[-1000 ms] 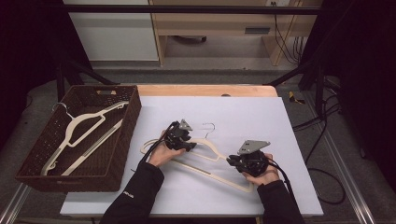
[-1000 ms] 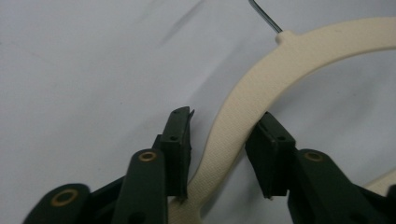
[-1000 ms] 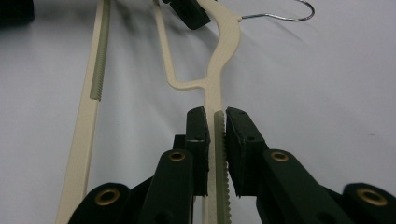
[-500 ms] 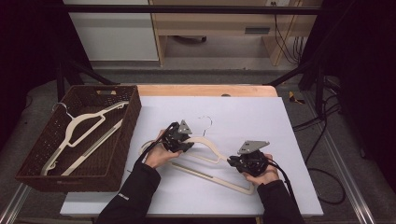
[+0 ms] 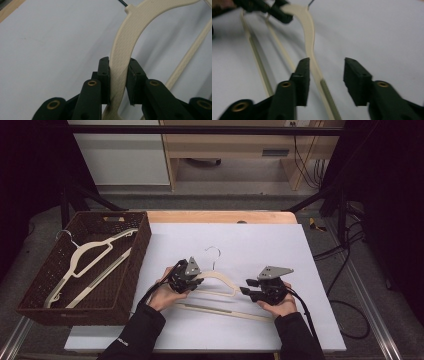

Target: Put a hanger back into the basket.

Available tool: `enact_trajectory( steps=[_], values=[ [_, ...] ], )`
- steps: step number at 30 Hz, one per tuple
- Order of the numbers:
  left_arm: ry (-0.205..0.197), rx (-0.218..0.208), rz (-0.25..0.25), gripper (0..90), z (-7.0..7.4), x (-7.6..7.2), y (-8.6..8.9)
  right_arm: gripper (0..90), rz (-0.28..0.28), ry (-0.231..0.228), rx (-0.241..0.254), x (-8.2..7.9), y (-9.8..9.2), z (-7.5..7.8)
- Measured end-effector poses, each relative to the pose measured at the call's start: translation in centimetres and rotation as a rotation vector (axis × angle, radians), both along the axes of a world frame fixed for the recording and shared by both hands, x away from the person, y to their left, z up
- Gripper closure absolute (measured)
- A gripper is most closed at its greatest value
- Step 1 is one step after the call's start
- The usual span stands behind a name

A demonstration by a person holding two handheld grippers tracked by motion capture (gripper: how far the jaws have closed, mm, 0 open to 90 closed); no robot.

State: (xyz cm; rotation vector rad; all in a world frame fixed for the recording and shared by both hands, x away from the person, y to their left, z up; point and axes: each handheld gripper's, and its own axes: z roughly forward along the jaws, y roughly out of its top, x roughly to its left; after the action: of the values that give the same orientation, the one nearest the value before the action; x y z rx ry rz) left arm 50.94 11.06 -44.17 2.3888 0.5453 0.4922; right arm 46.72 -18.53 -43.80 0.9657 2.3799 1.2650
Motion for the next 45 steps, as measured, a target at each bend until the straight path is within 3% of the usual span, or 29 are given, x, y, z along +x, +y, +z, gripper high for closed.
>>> enact_trajectory(
  steps=[2, 4, 9, 13, 15, 18, 22, 23, 31, 32, 35, 39, 45],
  values=[
    [-0.006, 0.001, 0.004, 75.2, 0.2, -0.4, 0.0, 47.4, -0.013, -0.019, 0.050, 0.5, 0.5, 0.5],
    [-0.005, -0.004, 0.012, 75.2, 0.3, -0.7, 0.0, 43.9, -0.006, -0.026, 0.069, 0.9, 1.4, 0.8],
    [-0.016, -0.013, 0.012, 75.5, 0.5, -1.7, -0.1, 44.5, 0.029, 0.016, 0.041, 1.9, 3.9, 0.5],
    [-0.015, -0.030, 0.013, 75.7, 0.8, -2.3, 0.1, 55.9, 0.059, 0.045, 0.006, 2.3, 5.2, -0.1],
    [-0.018, -0.059, 0.020, 75.8, 0.8, -2.6, 0.1, 61.7, 0.075, 0.060, -0.011, 2.5, 5.7, -0.3],
    [0.004, -0.063, 0.019, 75.8, 0.7, -2.8, 0.3, 74.4, 0.115, 0.078, -0.004, 2.6, 6.0, -0.5],
    [0.021, -0.108, -0.010, 74.4, 1.1, -2.9, 0.8, 76.6, 0.169, 0.080, -0.010, 2.4, 5.8, -0.2],
    [0.024, -0.154, -0.007, 70.1, 1.3, -3.1, 0.9, 77.1, 0.179, 0.077, 0.000, 2.3, 5.6, 0.0],
    [0.015, -0.255, -0.018, 41.3, 4.2, -3.6, 2.0, 85.2, 0.258, 0.051, 0.068, 1.2, 4.7, 2.0],
    [0.020, -0.257, -0.021, 39.1, 4.4, -3.6, 2.0, 86.7, 0.268, 0.057, 0.079, 1.0, 4.6, 2.4],
    [0.005, -0.241, -0.023, 36.4, 5.1, -3.7, 1.9, 87.1, 0.256, 0.002, 0.029, 0.6, 4.7, 3.2],
    [-0.003, -0.222, -0.031, 35.0, 5.6, -3.5, 1.7, 87.2, 0.299, 0.012, 0.061, 0.5, 4.6, 3.7],
    [0.018, -0.194, -0.058, 44.6, 5.6, -3.0, 1.8, 87.2, 0.333, -0.004, 0.049, 0.1, 5.0, 4.1]
  ],
)
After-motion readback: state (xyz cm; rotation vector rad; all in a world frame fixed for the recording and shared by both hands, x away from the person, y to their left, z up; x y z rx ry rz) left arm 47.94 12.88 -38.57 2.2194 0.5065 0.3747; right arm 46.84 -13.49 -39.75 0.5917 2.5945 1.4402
